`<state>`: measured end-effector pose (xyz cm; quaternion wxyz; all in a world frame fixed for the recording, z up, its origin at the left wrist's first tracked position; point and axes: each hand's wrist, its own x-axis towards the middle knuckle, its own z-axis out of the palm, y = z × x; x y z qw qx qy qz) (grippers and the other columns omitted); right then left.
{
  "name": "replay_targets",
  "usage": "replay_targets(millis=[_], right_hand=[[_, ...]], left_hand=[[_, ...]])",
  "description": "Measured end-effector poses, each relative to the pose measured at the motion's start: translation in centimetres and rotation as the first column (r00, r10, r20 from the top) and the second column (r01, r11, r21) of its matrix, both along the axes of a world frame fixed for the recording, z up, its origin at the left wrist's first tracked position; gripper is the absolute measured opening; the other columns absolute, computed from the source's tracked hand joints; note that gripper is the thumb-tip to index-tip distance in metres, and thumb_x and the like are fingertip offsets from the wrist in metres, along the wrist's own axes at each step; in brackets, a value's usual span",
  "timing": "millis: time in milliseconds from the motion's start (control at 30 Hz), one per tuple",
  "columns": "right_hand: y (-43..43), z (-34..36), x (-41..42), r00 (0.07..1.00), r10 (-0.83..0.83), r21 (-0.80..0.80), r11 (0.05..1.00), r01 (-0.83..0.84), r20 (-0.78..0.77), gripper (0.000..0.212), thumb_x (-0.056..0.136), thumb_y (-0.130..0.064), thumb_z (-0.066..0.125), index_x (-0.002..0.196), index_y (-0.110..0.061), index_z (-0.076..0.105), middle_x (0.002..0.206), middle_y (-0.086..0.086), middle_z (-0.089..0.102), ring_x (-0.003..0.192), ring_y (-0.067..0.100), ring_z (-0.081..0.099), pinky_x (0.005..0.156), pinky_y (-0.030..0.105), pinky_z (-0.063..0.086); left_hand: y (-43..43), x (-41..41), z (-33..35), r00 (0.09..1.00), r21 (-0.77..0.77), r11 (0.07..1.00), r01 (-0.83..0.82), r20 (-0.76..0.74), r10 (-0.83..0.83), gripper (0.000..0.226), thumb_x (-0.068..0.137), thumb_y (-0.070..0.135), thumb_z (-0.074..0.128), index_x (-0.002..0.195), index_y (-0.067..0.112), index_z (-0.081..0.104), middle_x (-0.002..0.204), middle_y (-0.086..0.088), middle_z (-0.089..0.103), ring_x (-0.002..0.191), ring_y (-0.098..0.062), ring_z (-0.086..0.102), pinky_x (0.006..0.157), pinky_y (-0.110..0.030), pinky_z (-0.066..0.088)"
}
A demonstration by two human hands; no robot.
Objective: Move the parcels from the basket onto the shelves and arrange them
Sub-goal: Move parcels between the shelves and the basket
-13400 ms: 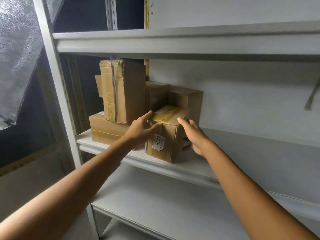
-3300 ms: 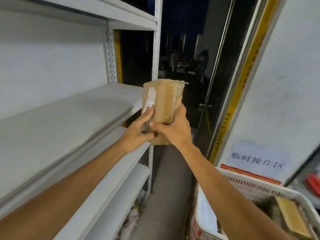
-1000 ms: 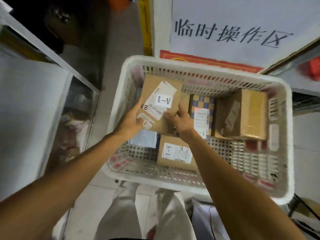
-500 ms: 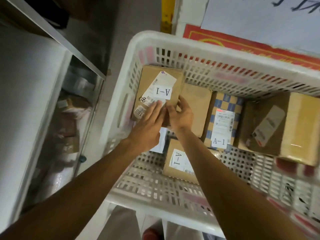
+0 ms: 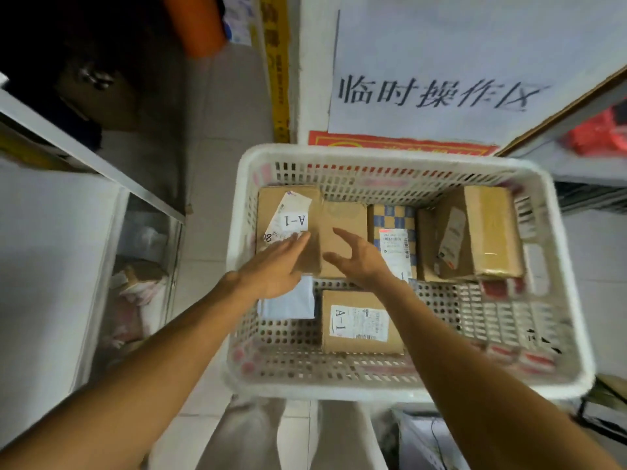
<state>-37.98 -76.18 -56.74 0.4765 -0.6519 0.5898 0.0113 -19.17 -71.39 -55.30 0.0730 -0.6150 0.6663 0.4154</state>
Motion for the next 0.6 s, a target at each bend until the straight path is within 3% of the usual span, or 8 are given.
replay_targets(millis=[100, 167, 233, 333, 467, 533, 600], right_hand=[[0.0, 4.2, -0.2, 0.993, 0.098, 0.001, 0.995, -0.098, -0.073, 0.076, 0.092, -0.046, 0.061, 0.154, -0.023, 0.025, 0.161, 0.008, 0.023, 0.148, 0.026, 0.019, 0.118, 0.041, 0.022], [-0.4, 7.9, 0.4, 0.998, 0.058, -0.009, 0.998, -0.058, -0.011, 0.079, 0.090, -0.050, 0.060, 0.155, -0.023, 0.023, 0.162, 0.008, 0.019, 0.149, 0.027, 0.015, 0.119, 0.043, 0.019], [-1.3, 11.4, 1.1, 0.996, 0.040, -0.043, 0.998, -0.037, 0.077, 0.080, 0.089, -0.048, 0.063, 0.154, -0.022, 0.024, 0.161, 0.007, 0.020, 0.148, 0.027, 0.016, 0.119, 0.042, 0.017], [-3.0, 17.0, 2.3, 0.969, 0.218, -0.137, 0.970, -0.201, 0.120, 0.091, 0.082, -0.038, 0.075, 0.154, -0.020, 0.023, 0.155, 0.011, 0.031, 0.142, 0.029, 0.030, 0.119, 0.044, 0.024], [-5.0, 24.3, 5.4, 0.868, 0.446, -0.283, 0.880, -0.381, 0.217, 0.082, 0.081, -0.032, 0.078, 0.150, -0.016, 0.034, 0.147, 0.001, 0.041, 0.132, 0.009, 0.041, 0.113, 0.021, 0.032], [-4.8, 27.3, 7.6, 0.823, 0.499, -0.319, 0.854, -0.412, 0.273, 0.076, 0.085, -0.040, 0.073, 0.149, -0.021, 0.037, 0.153, 0.003, 0.037, 0.140, 0.018, 0.036, 0.116, 0.028, 0.026], [-4.1, 29.8, 10.0, 0.798, 0.496, -0.336, 0.858, -0.389, 0.343, 0.071, 0.088, -0.044, 0.068, 0.149, -0.028, 0.035, 0.155, 0.001, 0.033, 0.143, 0.020, 0.031, 0.106, 0.023, 0.025]], left_hand=[[-1.8, 0.8, 4.6, 1.000, -0.095, 0.995, 0.005, 0.002, -0.005, 0.072, 0.096, 0.020, 0.046, 0.153, 0.026, 0.004, 0.161, -0.002, 0.012, 0.146, -0.021, 0.019, 0.116, -0.041, 0.025], [-2.7, 1.3, 8.0, 1.000, -0.155, 0.988, -0.009, 0.023, 0.013, 0.070, 0.096, 0.021, 0.048, 0.153, 0.025, 0.008, 0.160, -0.002, 0.015, 0.145, -0.022, 0.021, 0.116, -0.039, 0.025], [-3.5, 1.9, 11.3, 0.999, -0.206, 0.978, -0.037, 0.030, 0.044, 0.071, 0.095, 0.021, 0.051, 0.153, 0.025, 0.012, 0.160, -0.002, 0.019, 0.144, -0.022, 0.025, 0.114, -0.038, 0.030], [-3.3, 3.4, 16.8, 0.992, -0.309, 0.944, -0.113, 0.025, 0.127, 0.072, 0.090, 0.028, 0.060, 0.151, 0.026, 0.022, 0.153, -0.005, 0.033, 0.134, -0.023, 0.040, 0.107, -0.038, 0.038], [-0.5, 7.0, 23.8, 0.970, -0.402, 0.905, -0.140, 0.127, 0.207, 0.088, 0.084, 0.040, 0.069, 0.153, 0.032, 0.014, 0.160, -0.001, 0.014, 0.146, -0.019, 0.016, 0.115, -0.033, 0.019], [1.6, 8.8, 27.3, 0.940, -0.422, 0.871, -0.252, 0.108, 0.325, 0.089, 0.084, 0.040, 0.069, 0.152, 0.035, 0.013, 0.161, 0.002, 0.012, 0.146, -0.016, 0.015, 0.115, -0.032, 0.019], [3.9, 10.3, 30.6, 0.889, -0.444, 0.807, -0.388, 0.053, 0.456, 0.084, 0.084, 0.037, 0.069, 0.151, 0.037, 0.018, 0.159, 0.004, 0.019, 0.144, -0.014, 0.022, 0.115, -0.033, 0.025]])
